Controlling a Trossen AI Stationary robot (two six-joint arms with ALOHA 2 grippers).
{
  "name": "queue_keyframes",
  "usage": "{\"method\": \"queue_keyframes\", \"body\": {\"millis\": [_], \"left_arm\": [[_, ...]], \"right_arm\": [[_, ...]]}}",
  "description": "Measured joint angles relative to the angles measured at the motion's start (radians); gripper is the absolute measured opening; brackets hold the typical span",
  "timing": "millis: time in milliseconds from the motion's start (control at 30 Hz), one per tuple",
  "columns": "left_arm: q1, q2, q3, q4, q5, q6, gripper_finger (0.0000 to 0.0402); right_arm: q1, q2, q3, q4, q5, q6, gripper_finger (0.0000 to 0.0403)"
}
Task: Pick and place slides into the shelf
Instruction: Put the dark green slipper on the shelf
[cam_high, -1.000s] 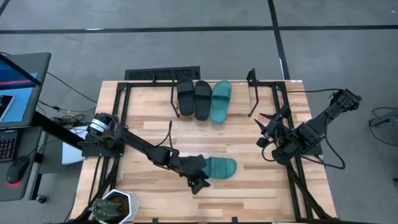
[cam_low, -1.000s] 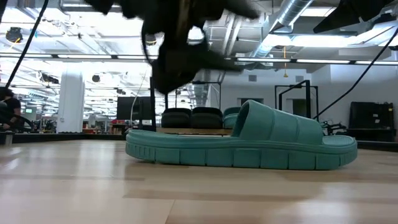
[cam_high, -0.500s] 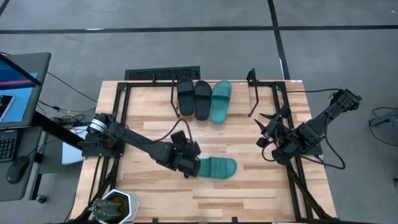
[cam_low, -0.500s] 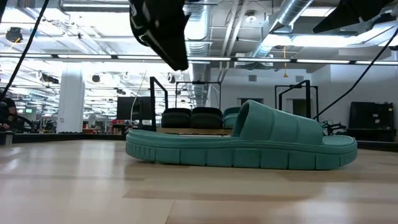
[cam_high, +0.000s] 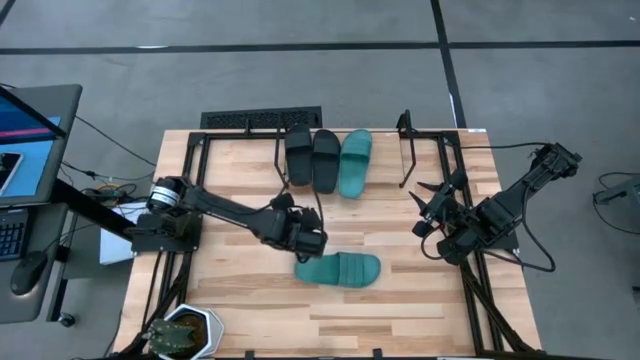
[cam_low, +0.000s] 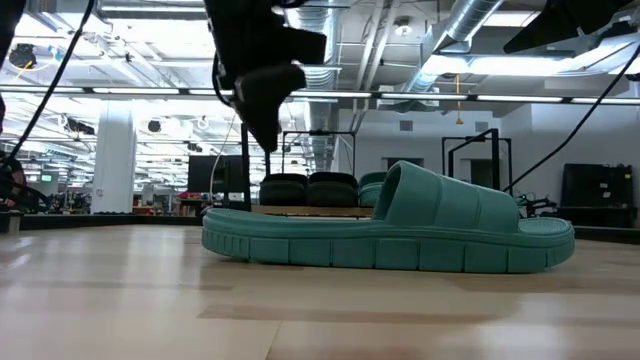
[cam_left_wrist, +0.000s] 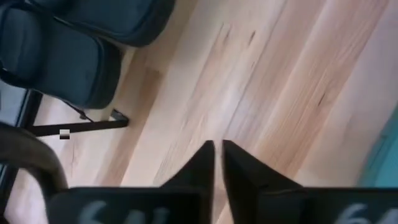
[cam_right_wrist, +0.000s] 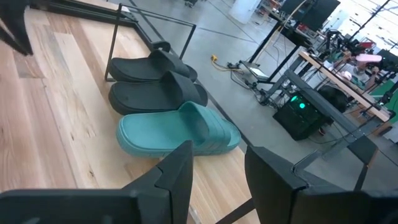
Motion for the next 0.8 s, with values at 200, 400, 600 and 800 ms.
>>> {"method": "queue_keyframes", "body": {"millis": [200,400,600,800], "left_arm": [[0.022,0.07,0.0,-0.001,0.154,0.102,0.0005],[0.022,0.173,0.0,-0.016,0.211,0.167,0.0001],[0.021,0.244,0.004,0.031,0.311,0.238,0.0],[0.008,0.249,0.016,0.044,0.351,0.242,0.0]], "right_arm": [[0.0,0.0,0.0,-0.002,-0.001,0.0,0.0133],[0.0,0.0,0.0,-0.004,-0.001,0.0,0.0134],[0.0,0.0,0.0,-0.004,-0.001,-0.001,0.0132],[0.0,0.0,0.0,-0.003,-0.001,-0.001,0.0134]]}}
